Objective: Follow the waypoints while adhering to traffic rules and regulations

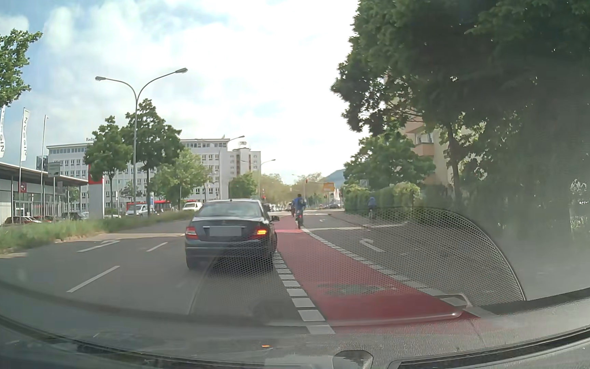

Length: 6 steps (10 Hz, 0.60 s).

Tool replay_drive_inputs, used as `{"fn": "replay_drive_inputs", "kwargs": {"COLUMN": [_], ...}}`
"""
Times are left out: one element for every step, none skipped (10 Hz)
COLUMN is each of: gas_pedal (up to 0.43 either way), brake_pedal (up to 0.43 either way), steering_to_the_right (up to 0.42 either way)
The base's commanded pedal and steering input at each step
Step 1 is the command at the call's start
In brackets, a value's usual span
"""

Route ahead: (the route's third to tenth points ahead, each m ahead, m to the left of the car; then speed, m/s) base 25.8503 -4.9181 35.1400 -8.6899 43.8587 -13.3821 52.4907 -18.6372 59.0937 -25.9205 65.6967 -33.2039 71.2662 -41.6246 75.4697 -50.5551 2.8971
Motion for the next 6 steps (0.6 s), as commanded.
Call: {"fn": "replay_drive_inputs", "kwargs": {"gas_pedal": [0.000, 0.000, 0.000, 0.000, 0.000, 0.000], "brake_pedal": [0.244, 0.250, 0.250, 0.171, 0.037, 0.000], "steering_to_the_right": [0.237, 0.209, 0.171, 0.141, 0.123, 0.106]}}
